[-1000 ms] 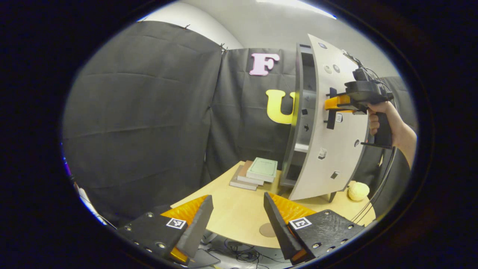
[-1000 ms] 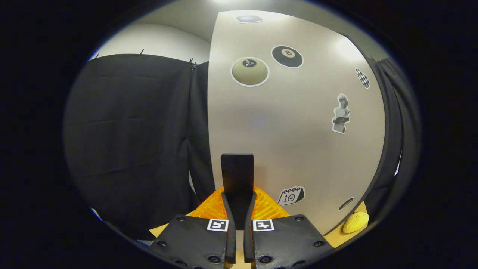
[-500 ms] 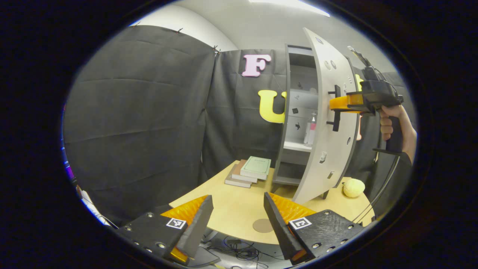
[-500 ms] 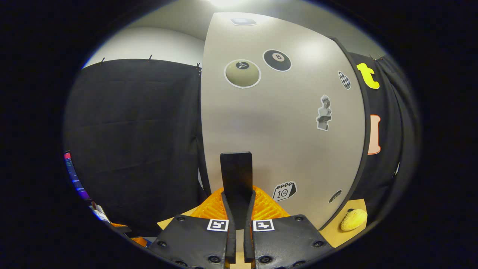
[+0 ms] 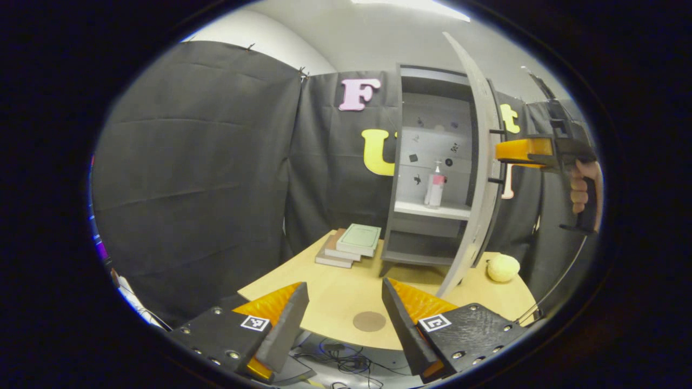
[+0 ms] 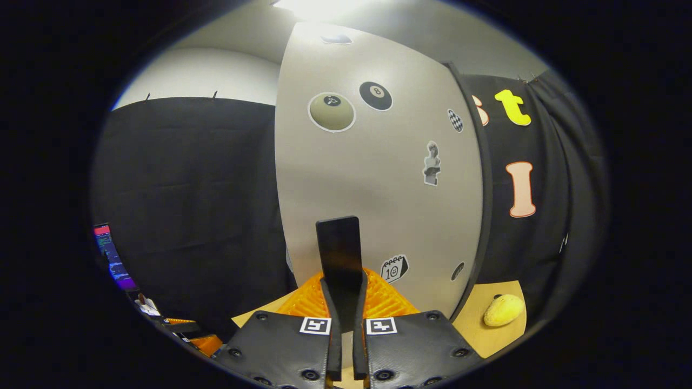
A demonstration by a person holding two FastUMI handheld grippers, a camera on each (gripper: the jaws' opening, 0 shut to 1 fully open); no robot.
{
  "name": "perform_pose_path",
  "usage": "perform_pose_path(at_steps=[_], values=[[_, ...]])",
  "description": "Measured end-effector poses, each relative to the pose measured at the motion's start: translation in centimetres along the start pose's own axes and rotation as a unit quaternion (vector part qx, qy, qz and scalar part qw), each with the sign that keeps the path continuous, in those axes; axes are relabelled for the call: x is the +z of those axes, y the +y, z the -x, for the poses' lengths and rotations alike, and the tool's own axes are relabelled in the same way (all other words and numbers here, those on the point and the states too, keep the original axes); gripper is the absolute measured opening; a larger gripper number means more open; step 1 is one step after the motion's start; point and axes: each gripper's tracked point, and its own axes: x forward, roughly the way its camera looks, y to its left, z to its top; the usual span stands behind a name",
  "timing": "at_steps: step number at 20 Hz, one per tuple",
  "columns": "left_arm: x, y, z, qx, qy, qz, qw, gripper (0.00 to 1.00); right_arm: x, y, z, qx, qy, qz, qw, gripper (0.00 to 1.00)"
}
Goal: Open the cabinet door with the right hand, grasp the bottle in the cabinet with the left hand and place it on the coaster, then close the cabinet door with the right hand.
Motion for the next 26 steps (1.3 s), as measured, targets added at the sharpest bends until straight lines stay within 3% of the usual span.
perform_pose_path(at_steps=[7,12,13,16,17,19,22,25,26], values=[[1.7,-3.8,-3.5,-0.046,-0.005,-0.01,0.999,0.82,-0.1,-2.0,2.4,-0.027,-0.007,-0.012,1.0,0.1],[0.8,-6.2,-7.5,-0.09,0.019,-0.002,0.996,0.83,0.1,-3.6,4.5,-0.072,0.001,-0.024,0.997,0.09],[0.6,-6.6,-8.2,-0.099,0.025,0.002,0.995,0.83,0.1,-4.0,5.0,-0.084,0.001,-0.031,0.996,0.05],[0.8,-7.1,-10.1,-0.121,0.033,0.008,0.992,0.83,0.3,-5.3,5.8,-0.122,-0.004,-0.037,0.992,0.08],[1.0,-7.3,-10.9,-0.128,0.034,0.006,0.991,0.83,0.2,-5.9,5.9,-0.136,-0.007,-0.036,0.99,0.05],[0.9,-7.3,-12.3,-0.142,0.04,0.0,0.989,0.83,0.3,-7.1,6.3,-0.169,-0.012,-0.039,0.985,0.08],[1.1,-7.4,-14.5,-0.165,0.047,0.0,0.985,0.83,0.3,-8.6,7.0,-0.213,-0.009,-0.046,0.976,0.06],[1.9,-7.4,-16.5,-0.188,0.047,0.0,0.981,0.83,0.1,-8.8,7.3,-0.222,-0.007,-0.048,0.974,0.0],[2.1,-7.4,-17.1,-0.197,0.048,-0.002,0.979,0.83,0.2,-8.8,7.3,-0.228,-0.009,-0.05,0.972,0.02]])
